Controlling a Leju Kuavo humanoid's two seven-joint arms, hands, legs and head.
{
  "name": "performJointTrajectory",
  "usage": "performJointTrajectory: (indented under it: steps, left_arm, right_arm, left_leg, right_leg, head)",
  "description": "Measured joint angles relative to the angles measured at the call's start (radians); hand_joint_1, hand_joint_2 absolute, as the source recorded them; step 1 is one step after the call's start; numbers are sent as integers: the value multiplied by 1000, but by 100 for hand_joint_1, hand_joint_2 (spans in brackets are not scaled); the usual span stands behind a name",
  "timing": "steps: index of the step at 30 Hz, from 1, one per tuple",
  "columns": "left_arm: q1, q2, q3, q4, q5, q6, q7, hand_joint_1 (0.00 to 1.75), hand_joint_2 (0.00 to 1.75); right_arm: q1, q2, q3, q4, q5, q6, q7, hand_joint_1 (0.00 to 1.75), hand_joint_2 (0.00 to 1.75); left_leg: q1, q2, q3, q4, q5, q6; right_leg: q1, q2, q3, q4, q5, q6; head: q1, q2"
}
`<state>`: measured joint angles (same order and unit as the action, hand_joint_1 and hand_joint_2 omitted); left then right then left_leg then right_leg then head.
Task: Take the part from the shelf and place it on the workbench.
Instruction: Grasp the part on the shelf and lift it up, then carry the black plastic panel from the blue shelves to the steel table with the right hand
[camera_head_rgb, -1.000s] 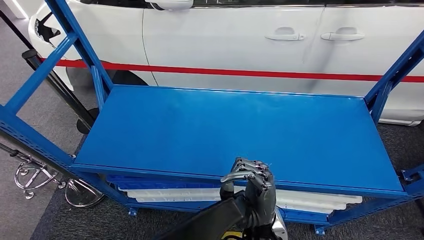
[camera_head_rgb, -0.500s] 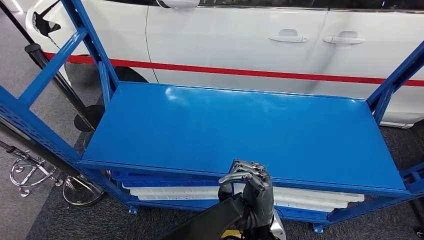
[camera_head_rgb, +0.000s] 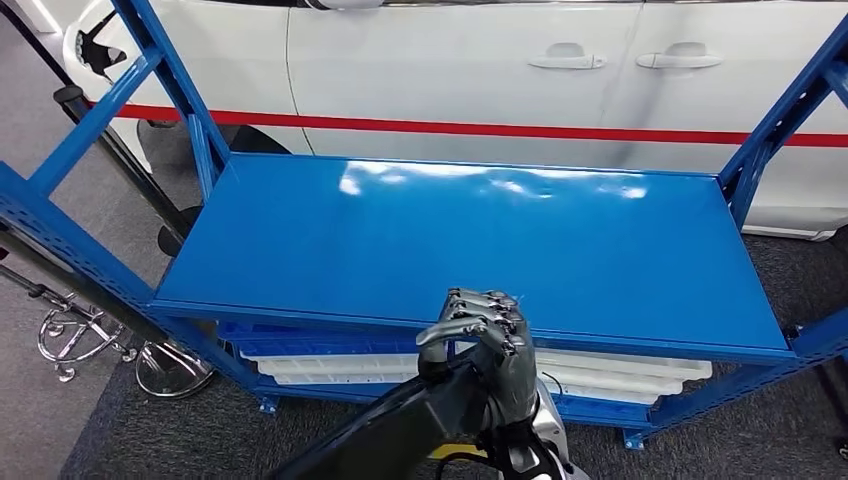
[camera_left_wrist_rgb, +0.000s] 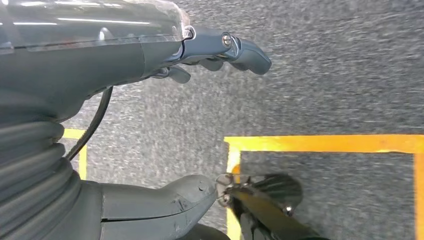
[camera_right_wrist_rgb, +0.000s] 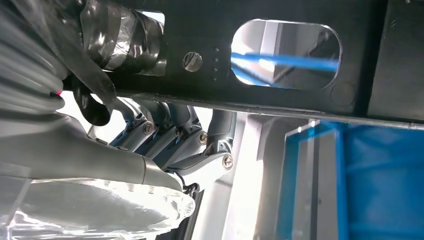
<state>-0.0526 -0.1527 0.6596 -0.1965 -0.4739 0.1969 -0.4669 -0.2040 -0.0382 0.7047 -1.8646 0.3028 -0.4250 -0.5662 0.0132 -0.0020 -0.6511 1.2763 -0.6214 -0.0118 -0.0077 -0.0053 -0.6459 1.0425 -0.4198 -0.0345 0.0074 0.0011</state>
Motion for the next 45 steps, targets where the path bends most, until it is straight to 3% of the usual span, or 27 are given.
performJointTrajectory:
  steps: [3,5,8,9,11,13,14,15,17,19,20,21,23,24,25,28,29,31,33,35,36,39,40,41,43,44,45]
  left_arm:
    - [-5,1,-1,0,-18,-2,12,0,175]
    - [-11,3,-4,0,-30,-4,18,0,175]
    - [-11,4,-7,0,-44,-6,25,0,175]
    - [-11,4,-7,0,-46,-6,26,0,175]
    - [-12,4,-7,0,-48,-8,28,0,175]
    - [-11,5,-7,0,-48,-10,28,0,175]
    - [-10,5,-7,0,-48,-11,28,0,175]
    - [-9,4,-7,0,-49,-11,28,0,175]
    - [-8,4,-8,0,-51,-14,28,0,175]
    - [-8,4,-8,0,-56,-16,28,0,175]
    - [-9,5,-9,0,-59,-17,28,0,175]
    - [-9,5,-10,0,-61,-17,28,0,175]
    - [-9,5,-11,0,-65,-18,27,0,175]
    - [-8,5,-12,0,-67,-18,27,0,175]
    - [-7,4,-13,0,-70,-19,28,0,175]
    - [-7,4,-18,0,-79,-20,33,0,175]
    - [-7,4,-20,0,-81,-20,34,0,175]
    - [-7,4,-25,0,-87,-20,34,0,175]
    - [-9,4,-30,0,-94,-20,34,0,175]
    - [-13,4,-32,0,-99,-20,33,0,175]
    - [-15,4,-33,0,-102,-20,33,0,175]
    - [-17,4,-38,0,-113,-20,37,0,175]
    - [-18,4,-39,0,-117,-20,39,0,175]
    - [-19,4,-41,0,-120,-20,42,0,175]
    - [-22,3,-48,0,-128,-20,45,0,175]
    - [-23,3,-51,0,-131,-21,46,0,175]
    - [-24,3,-54,0,-133,-21,47,0,175]
  right_arm:
    - [-38,12,22,24,26,8,34,175,175]
    - [-66,28,41,54,46,10,56,175,175]
    - [-103,55,69,110,63,9,83,175,175]
    - [-113,62,75,125,65,8,88,175,175]
    - [-128,70,84,149,66,8,92,175,175]
    - [-135,75,90,168,66,8,94,175,175]
    - [-137,76,93,176,66,8,95,175,175]
    - [-138,77,95,183,66,8,96,175,175]
    - [-145,80,98,193,69,8,105,175,175]
    - [-159,86,102,203,76,8,123,175,175]
    - [-167,90,104,210,79,8,132,175,175]
    - [-175,93,107,218,81,8,139,175,175]
    - [-183,101,112,238,82,6,147,175,175]
    - [-184,104,114,248,81,3,148,175,175]
    - [-185,107,115,258,80,-2,149,175,175]
    - [-181,111,116,281,78,-15,146,175,175]
    - [-178,111,117,287,78,-19,144,175,175]
    - [-172,111,118,297,79,-23,140,175,175]
    - [-169,111,121,303,82,-25,139,175,175]
    - [-169,111,123,307,87,-27,139,175,175]
    - [-169,111,125,308,90,-28,139,175,175]
    - [-168,113,134,317,105,-36,138,175,175]
    - [-168,114,137,320,113,-40,138,175,175]
    - [-168,114,138,322,119,-45,138,175,175]
    - [-167,114,140,327,133,-53,137,175,175]
    - [-166,114,142,329,137,-57,137,175,175]
    - [-164,114,143,332,140,-59,137,175,175]
  left_leg:
    - [-5,1,142,-202,56,18]
    - [-13,1,180,-277,72,32]
    - [-16,3,167,-289,105,46]
    - [-14,5,159,-295,121,52]
    - [-9,9,136,-304,154,62]
    - [-9,9,105,-302,178,64]
    - [-8,10,88,-299,189,62]
    - [-8,10,70,-294,199,59]
    - [-6,11,34,-278,214,52]
    - [-7,10,7,-260,225,41]
    - [-8,10,0,-253,231,35]
    - [-8,10,-3,-250,237,29]
    - [-5,8,-7,-250,249,16]
    - [-2,6,-14,-242,237,10]
    - [0,5,-25,-217,205,5]
    - [3,3,-69,-52,60,-7]
    - [3,3,-72,-2,42,-9]
    - [3,3,-36,16,66,-6]
    - [0,3,65,-96,103,7]
    - [-8,2,163,-237,94,20]
    - [-12,2,186,-277,84,24]
    - [-14,4,177,-301,113,38]
    - [-11,7,167,-306,129,46]
    - [-8,9,155,-310,145,52]
    - [-9,12,121,-310,173,58]
    - [-9,13,103,-308,187,58]
    - [-9,13,83,-307,201,56]
  right_leg:
    - [4,0,-28,1,29,6]
    - [3,-1,-33,-3,46,17]
    - [-1,-1,-34,-15,65,36]
    - [-1,1,-40,-7,48,40]
    - [-3,3,-63,67,-45,47]
    - [-6,4,-85,187,-140,53]
    - [-7,3,-84,233,-153,56]
    - [-7,3,-70,251,-144,59]
    - [-10,3,9,185,-98,60]
    - [-7,5,103,60,-98,54]
    - [-5,6,128,17,-109,49]
    - [-2,8,135,-2,-118,41]
    - [0,7,126,-7,-105,23]
    - [0,5,118,-7,-95,14]
    - [-2,2,107,-9,-82,5]
    - [-1,0,60,-10,-43,-5]
    - [0,-1,43,-9,-30,-5]
    - [3,-2,9,-6,-6,-4]
    - [5,-2,-18,-5,18,0]
    - [5,-2,-31,-6,40,9]
    - [4,-3,-32,-9,50,15]
    - [0,-3,-35,-21,67,35]
    - [0,-2,-43,-9,44,39]
    - [0,0,-56,20,2,43]
    - [-3,1,-89,140,-108,48]
    - [-4,2,-98,203,-138,51]
    - [-5,2,-98,250,-145,53]
  head:
    - [0,0]
    - [0,0]
    - [0,0]
    - [1,0]
    - [1,0]
    - [1,0]
    - [1,0]
    - [1,0]
    - [1,0]
    - [0,0]
    - [0,0]
    - [-1,0]
    - [0,0]
    - [-1,0]
    - [-1,0]
    - [-1,0]
    - [-1,0]
    - [-1,0]
    - [-1,0]
    - [-1,0]
    - [-1,0]
    - [-1,0]
    - [0,0]
    - [0,0]
    - [0,0]
    - [0,0]
    - [0,0]
